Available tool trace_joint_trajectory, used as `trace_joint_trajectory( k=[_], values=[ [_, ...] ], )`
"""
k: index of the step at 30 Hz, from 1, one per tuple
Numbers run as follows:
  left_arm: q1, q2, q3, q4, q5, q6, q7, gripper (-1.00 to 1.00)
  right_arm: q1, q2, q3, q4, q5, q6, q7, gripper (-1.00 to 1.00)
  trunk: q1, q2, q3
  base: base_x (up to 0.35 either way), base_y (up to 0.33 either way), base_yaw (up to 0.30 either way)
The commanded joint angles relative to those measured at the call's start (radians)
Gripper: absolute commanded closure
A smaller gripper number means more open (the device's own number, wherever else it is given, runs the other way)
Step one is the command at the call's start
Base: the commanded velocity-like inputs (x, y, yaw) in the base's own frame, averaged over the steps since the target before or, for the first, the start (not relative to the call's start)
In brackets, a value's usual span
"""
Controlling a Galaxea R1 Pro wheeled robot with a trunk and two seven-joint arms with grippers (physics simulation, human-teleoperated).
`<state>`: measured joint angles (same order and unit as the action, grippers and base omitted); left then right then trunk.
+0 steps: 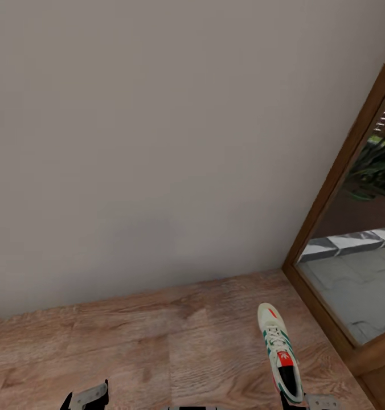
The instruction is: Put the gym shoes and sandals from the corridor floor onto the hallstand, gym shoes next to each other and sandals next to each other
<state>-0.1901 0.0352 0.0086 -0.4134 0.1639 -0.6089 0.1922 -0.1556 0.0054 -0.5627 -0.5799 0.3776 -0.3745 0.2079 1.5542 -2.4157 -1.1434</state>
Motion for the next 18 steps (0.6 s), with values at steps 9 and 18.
trace_joint_trajectory(
  k=[9, 18],
  values=[
    [0.000, 0.000, -0.004, -0.001, 0.004, -0.003, 0.001, -1.00, -0.001, 0.001, -0.008, 0.000, 0.004, -0.004, 0.008, 1.00, 0.000, 0.000, -0.001, -0.229, 0.000, 0.279],
    [0.000, -0.001, -0.004, -0.001, 0.003, -0.003, 0.001, -1.00, -0.001, 0.001, -0.008, 0.000, 0.004, -0.004, 0.008, 1.00, 0.000, 0.000, -0.001, -0.297, 0.000, 0.279]
  ],
)
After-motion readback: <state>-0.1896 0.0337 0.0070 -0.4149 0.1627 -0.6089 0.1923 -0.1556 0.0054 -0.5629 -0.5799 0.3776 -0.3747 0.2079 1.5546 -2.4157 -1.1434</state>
